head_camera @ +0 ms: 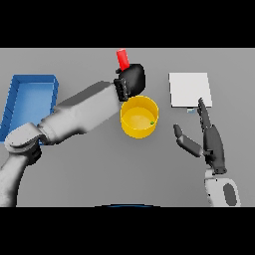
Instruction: Pick up the red beaker and tilt it to pour out 1 green nut into yellow bowl. Pick up the yellow bowl and place it on the metallic measuring scale.
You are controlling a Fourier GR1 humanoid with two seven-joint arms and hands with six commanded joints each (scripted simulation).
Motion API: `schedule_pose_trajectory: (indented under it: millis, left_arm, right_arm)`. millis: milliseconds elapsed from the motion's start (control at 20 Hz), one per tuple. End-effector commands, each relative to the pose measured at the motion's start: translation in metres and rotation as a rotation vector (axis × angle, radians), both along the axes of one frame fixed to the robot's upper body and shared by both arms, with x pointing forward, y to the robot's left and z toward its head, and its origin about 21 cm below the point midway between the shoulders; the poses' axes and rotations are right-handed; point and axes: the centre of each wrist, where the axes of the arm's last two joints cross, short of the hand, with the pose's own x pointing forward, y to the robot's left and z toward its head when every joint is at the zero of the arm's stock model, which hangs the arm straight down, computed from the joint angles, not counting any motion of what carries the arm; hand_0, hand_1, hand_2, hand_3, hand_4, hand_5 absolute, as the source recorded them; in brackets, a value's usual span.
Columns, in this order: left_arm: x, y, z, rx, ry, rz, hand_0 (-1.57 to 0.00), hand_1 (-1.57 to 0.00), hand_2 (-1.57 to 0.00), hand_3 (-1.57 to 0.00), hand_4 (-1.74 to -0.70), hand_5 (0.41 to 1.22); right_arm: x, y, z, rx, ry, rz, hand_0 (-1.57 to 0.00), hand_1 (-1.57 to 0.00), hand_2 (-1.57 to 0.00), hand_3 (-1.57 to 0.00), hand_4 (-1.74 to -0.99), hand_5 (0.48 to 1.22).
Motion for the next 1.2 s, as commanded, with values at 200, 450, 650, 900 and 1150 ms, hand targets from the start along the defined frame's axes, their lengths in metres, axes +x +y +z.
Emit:
schedule_pose_trajectory:
  millis: [200, 450, 650, 900, 1150]
  left_arm:
    - [-0.005, -0.015, -0.001, 0.095, -0.062, -0.055, -1.57, -1.57, -1.57, -1.57, -1.73, 1.221]
    - [-0.004, -0.026, 0.015, 0.16, -0.104, -0.12, -1.57, -1.57, -1.57, -1.57, -1.72, 1.221]
    - [0.017, -0.023, 0.072, 0.18, -0.229, -0.092, -1.57, -1.57, -1.57, -1.57, -1.72, 1.221]
    - [0.046, 0.008, 0.163, -0.048, -0.335, 0.092, -1.57, -1.57, -1.57, -1.32, -1.73, 1.221]
    - [0.07, 0.088, 0.221, -0.675, -0.236, 0.443, -1.57, -1.57, -1.57, -1.43, -1.74, 1.221]
  right_arm:
    - [-0.005, 0.002, 0.0, -0.029, -0.022, 0.003, 0.0, 0.0, 0.0, 0.0, -1.16, 0.635]
    - [-0.004, -0.002, 0.0, 0.005, -0.021, -0.002, 0.0, 0.0, 0.0, 0.0, -1.152, 0.635]
    - [-0.004, 0.002, -0.001, 0.015, -0.054, 0.024, 0.0, 0.0, 0.0, 0.0, -1.15, 0.649]
    - [-0.001, 0.004, 0.0, -0.006, -0.049, 0.029, 0.0, 0.0, 0.0, 0.0, -1.161, 0.661]
    - [0.005, 0.008, 0.0, -0.045, -0.039, 0.014, 0.0, 0.0, 0.0, 0.0, -1.14, 0.637]
